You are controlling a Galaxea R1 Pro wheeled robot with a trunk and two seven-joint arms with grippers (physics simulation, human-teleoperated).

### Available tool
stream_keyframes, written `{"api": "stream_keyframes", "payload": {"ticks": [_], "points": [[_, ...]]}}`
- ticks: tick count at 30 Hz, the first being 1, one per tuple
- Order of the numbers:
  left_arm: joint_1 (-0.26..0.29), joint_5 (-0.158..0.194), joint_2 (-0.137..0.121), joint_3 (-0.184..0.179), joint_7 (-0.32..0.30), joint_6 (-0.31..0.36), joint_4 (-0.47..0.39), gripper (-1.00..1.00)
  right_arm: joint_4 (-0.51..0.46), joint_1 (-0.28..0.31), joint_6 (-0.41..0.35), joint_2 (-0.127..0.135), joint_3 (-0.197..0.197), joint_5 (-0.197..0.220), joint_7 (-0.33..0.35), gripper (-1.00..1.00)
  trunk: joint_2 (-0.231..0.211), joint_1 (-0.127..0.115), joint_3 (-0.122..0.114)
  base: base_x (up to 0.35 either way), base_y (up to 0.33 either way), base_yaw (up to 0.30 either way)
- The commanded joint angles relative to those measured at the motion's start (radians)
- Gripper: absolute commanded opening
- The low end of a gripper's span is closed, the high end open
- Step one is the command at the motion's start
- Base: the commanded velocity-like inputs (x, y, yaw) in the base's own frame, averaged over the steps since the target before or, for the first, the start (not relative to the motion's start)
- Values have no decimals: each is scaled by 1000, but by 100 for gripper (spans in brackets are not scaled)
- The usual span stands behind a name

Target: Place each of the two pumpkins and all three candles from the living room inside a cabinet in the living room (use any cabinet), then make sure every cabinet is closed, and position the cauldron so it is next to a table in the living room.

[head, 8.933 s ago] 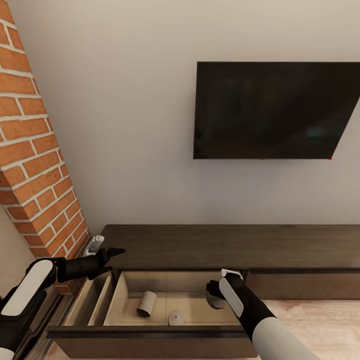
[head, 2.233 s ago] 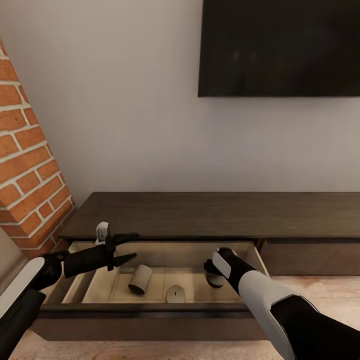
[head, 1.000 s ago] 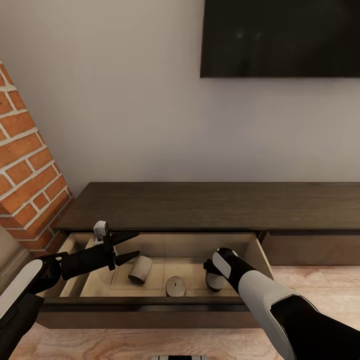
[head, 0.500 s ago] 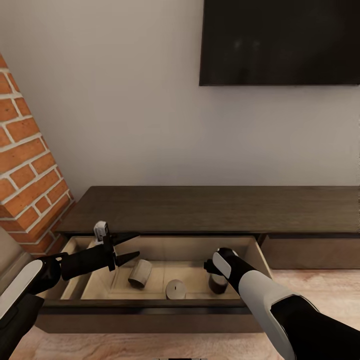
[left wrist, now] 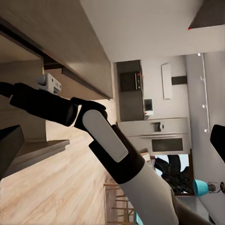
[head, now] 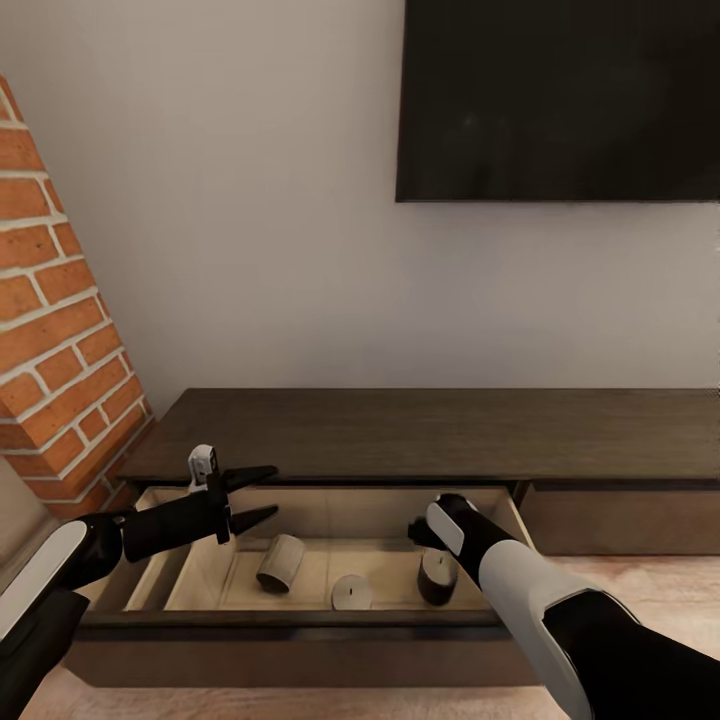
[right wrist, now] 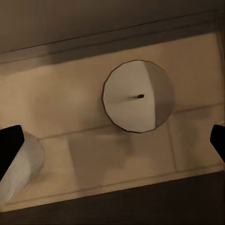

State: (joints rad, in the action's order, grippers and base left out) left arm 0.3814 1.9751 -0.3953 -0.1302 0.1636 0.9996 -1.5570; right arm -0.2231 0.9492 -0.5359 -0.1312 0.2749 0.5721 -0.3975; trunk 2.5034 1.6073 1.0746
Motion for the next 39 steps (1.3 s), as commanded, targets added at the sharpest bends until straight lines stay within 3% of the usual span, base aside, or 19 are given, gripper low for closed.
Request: {"api": "stream_keyframes", "payload": {"ticks": [1, 5, 12, 16, 27, 39], "points": [[1, 10, -1, 0, 11, 0, 0, 100, -3, 0, -25, 1, 8, 11, -7, 100, 0, -1, -3, 0, 0, 0], [1, 9, 0, -1, 13, -1, 1, 100, -6, 0, -75, 3, 5, 19, -7, 100, -1, -2, -19, 0, 0, 0], [1, 11, 0, -3, 13, -1, 2, 100, -5, -1, -81, 2, 2, 23, -1, 100, -1, -2, -19, 0, 0, 0], [0, 11, 0, -4, 13, -1, 2, 100, -5, -1, -81, 2, 1, 22, 41, 100, -1, -2, -19, 0, 0, 0], [-1, 12, 0, -6, 13, -1, 2, 100, -7, -1, -82, -1, 3, 21, 67, 100, -4, -8, -61, -9, 0, 0], [-1, 11, 0, -6, 13, -1, 3, 100, -8, -1, -85, -6, 7, 9, 77, 100, -88, -54, -99, -108, 0, 0]]}}
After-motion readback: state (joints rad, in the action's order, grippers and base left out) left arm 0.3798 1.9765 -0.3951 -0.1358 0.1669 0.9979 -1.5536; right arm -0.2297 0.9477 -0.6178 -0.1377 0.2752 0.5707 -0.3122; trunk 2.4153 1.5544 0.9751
